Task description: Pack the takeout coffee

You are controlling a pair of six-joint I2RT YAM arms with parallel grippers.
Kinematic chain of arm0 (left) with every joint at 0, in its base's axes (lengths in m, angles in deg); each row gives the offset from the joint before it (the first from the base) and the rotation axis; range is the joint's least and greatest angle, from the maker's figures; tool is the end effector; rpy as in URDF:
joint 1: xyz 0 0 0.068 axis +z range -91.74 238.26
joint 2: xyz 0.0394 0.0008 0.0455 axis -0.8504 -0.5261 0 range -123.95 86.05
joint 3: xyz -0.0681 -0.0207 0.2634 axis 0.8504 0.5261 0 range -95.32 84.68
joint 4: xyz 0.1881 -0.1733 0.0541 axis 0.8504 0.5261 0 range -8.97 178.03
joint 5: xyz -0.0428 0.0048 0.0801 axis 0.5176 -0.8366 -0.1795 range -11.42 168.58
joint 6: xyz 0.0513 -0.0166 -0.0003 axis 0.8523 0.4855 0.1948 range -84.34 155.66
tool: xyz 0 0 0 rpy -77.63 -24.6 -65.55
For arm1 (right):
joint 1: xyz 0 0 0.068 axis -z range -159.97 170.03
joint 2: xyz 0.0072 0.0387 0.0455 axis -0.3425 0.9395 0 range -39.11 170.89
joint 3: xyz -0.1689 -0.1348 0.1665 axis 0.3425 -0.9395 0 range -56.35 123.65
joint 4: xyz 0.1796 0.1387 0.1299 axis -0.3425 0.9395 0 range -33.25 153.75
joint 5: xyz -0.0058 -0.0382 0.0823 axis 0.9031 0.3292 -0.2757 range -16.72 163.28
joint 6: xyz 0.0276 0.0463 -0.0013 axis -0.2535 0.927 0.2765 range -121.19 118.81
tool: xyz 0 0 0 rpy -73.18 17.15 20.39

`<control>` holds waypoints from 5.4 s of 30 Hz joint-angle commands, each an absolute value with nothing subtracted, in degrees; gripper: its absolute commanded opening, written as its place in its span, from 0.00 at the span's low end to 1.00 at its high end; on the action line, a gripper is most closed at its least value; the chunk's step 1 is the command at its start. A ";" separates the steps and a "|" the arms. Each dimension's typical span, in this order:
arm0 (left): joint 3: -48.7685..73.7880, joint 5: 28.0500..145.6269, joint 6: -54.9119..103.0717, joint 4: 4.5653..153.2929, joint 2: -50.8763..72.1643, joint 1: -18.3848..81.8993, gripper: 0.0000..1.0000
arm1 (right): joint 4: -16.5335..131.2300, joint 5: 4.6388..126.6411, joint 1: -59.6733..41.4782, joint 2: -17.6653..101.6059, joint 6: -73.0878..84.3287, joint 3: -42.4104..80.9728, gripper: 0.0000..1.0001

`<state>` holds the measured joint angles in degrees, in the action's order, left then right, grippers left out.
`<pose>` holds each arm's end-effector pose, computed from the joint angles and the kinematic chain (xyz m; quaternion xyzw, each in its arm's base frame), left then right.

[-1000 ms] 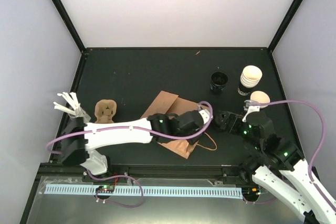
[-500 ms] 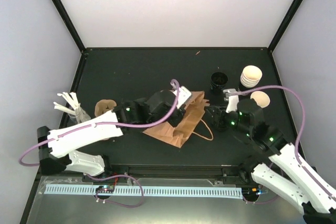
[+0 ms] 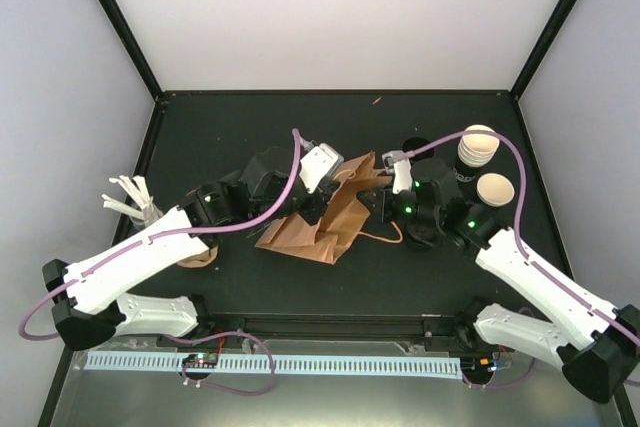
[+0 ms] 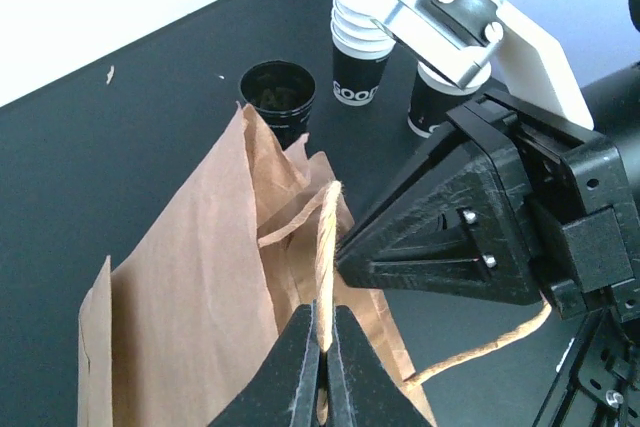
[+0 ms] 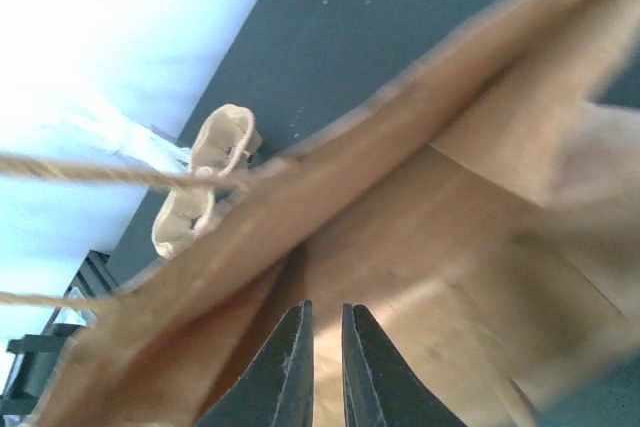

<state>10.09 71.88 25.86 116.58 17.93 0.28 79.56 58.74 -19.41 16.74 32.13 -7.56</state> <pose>0.1382 -0.2131 0.3926 0.3242 0.7977 -0.2403 0.4482 0.1615 0.1443 0.3073 -0.1091 0.8539 0.3830 0.3352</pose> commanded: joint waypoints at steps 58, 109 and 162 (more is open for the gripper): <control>1.88 92.86 28.19 109.99 21.49 6.57 0.02 | 78.14 69.56 -39.90 36.85 20.65 -1.76 0.01; 6.43 107.31 26.13 99.00 29.46 6.75 0.02 | 90.82 78.24 -35.43 43.12 49.62 5.41 0.01; -1.34 95.59 31.61 109.79 26.21 7.54 0.01 | 115.29 100.33 -36.64 56.48 36.18 18.49 0.01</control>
